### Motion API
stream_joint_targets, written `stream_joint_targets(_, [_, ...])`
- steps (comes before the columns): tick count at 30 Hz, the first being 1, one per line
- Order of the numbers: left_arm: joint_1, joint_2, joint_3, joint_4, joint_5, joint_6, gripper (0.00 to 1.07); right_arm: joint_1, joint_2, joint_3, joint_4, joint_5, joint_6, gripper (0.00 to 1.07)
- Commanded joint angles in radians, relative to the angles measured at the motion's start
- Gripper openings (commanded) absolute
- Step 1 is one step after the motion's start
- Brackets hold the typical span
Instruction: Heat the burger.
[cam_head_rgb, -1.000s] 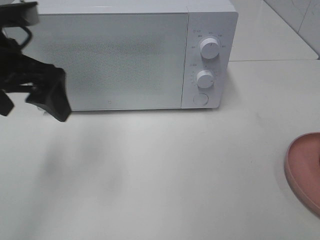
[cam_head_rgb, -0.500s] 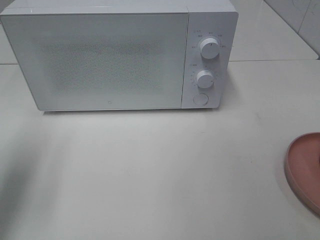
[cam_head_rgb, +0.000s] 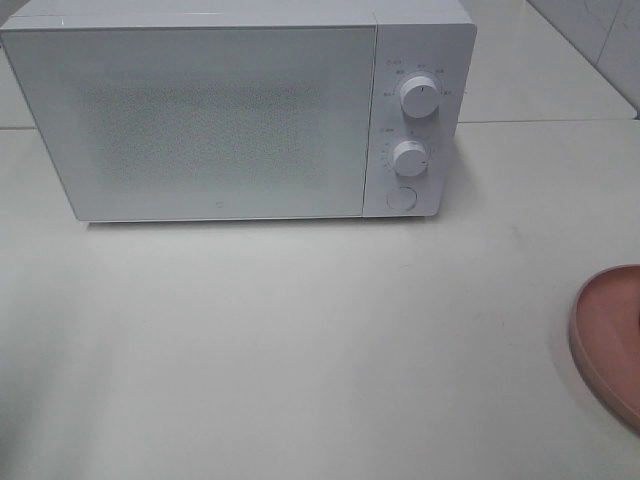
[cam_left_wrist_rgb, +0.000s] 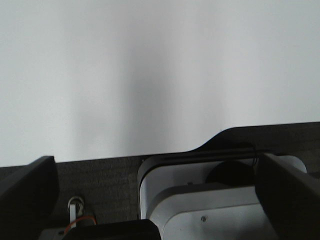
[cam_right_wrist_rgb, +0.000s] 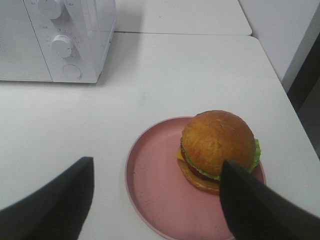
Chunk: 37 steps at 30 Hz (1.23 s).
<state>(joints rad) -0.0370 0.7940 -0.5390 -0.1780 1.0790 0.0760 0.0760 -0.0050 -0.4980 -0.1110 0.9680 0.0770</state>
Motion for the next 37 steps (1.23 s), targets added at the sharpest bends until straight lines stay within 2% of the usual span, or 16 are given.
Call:
stream_joint_targets(1, [0.002, -0.095, 0.015, 0.001, -0.011, 0.006, 1.0, -0.006, -0.025, 0.003, 0.001, -0.006, -0.013, 0.67])
stream_joint_targets(9, [0.002, -0.418, 0.02, 0.026, -0.007, 0.005, 1.0, -0.006, -0.025, 0.003, 0.001, -0.006, -0.013, 0.67])
stream_joint_targets(10, [0.002, -0.418, 0.02, 0.026, -0.007, 0.005, 1.0, -0.006, -0.025, 0.003, 0.001, -0.006, -0.013, 0.67])
stream_joint_targets(12, [0.002, -0.556, 0.02, 0.022, -0.008, 0.005, 1.0, -0.006, -0.025, 0.003, 0.001, -0.006, -0.013, 0.67])
stream_joint_targets(15, [0.002, -0.59, 0.02, 0.021, -0.008, 0.005, 1.0, -0.006, -0.025, 0.003, 0.001, -0.006, -0.013, 0.67])
stream_joint_targets(17, [0.002, -0.696, 0.02, 0.005, -0.012, -0.017, 1.0, -0.006, -0.025, 0.003, 0.001, -0.006, -0.013, 0.67])
stream_joint_targets(23, [0.002, -0.82, 0.02, -0.002, -0.014, -0.018, 1.0, -0.006, -0.025, 0.003, 0.001, -0.006, -0.013, 0.67])
stream_joint_targets(37, [0.002, -0.823, 0.021, -0.006, -0.013, -0.018, 1.0, -0.006, -0.023, 0.003, 0.001, -0.006, -0.013, 0.67])
